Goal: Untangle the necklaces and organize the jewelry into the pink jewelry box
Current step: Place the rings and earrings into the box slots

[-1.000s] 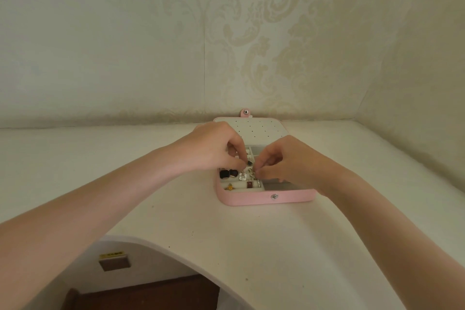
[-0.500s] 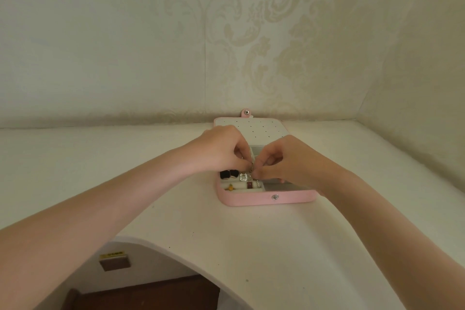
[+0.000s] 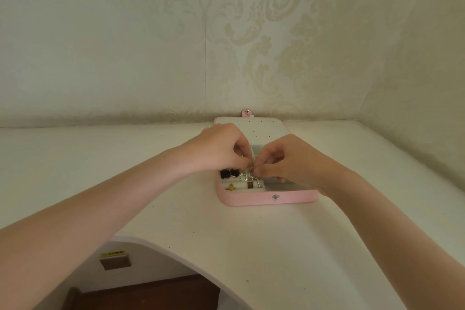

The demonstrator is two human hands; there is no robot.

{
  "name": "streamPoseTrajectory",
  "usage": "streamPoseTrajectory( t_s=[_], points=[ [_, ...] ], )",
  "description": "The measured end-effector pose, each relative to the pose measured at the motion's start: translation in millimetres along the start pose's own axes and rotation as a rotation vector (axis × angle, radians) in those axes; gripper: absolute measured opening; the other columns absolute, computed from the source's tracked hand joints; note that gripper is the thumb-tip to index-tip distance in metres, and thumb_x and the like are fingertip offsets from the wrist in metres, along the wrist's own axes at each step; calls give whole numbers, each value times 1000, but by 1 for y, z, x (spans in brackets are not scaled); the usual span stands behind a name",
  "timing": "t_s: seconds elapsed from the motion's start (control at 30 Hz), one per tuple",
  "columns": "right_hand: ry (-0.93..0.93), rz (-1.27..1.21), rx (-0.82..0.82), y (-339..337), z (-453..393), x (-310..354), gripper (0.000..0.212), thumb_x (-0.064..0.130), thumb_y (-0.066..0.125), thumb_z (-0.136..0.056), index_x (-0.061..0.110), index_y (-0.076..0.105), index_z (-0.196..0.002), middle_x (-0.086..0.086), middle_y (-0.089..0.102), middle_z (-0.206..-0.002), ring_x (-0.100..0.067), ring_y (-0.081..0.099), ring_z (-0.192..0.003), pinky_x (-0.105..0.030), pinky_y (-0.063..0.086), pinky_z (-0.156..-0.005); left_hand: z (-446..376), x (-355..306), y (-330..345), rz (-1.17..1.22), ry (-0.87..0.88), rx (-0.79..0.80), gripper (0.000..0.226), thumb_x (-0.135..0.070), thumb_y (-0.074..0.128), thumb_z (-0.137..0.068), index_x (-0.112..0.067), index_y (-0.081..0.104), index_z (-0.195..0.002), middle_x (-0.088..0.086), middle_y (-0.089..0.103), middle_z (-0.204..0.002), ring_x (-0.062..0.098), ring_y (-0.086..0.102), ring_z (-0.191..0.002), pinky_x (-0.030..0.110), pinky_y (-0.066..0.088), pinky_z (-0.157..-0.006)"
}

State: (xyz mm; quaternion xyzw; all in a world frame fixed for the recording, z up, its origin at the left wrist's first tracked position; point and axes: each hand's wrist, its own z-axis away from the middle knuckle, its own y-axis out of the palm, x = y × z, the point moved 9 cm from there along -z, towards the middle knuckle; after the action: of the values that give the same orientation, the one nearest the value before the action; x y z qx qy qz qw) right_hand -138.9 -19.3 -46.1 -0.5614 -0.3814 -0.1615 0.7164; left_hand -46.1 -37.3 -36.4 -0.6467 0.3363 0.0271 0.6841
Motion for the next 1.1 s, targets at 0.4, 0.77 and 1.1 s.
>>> streamPoseTrajectory(
  t_s=[0.4, 0.77, 1.1],
  points=[
    [6, 24, 14, -1, 2, -1, 12, 15, 75, -75, 20, 70, -65, -3, 55, -67, -12, 44, -61, -24, 35, -61, 9, -4, 3, -28, 36, -20, 15, -34, 72, -76, -28, 71, -91, -12, 50, -68, 0, 44, -59, 18, 24, -57],
    [6, 129, 15, 2, 2, 1, 19, 7, 68, -74, 22, 70, -62, 2, 63, -59, -1, 48, -47, -15, 38, -54, 2, -3, 9, -23, 32, 53, 4, -24, 71, -76, -27, 73, -78, -9, 54, -59, 1, 43, -47, 10, 31, -48],
    [55, 149, 41, 4, -2, -3, 22, 7, 68, -73, 24, 67, -59, 8, 60, -52, -13, 55, -53, -22, 45, -63, 0, -14, 11, -224, 70, 112, 8, -27, 69, -78, -23, 72, -85, -8, 56, -70, 2, 44, -57, 18, 23, -53]
  ],
)
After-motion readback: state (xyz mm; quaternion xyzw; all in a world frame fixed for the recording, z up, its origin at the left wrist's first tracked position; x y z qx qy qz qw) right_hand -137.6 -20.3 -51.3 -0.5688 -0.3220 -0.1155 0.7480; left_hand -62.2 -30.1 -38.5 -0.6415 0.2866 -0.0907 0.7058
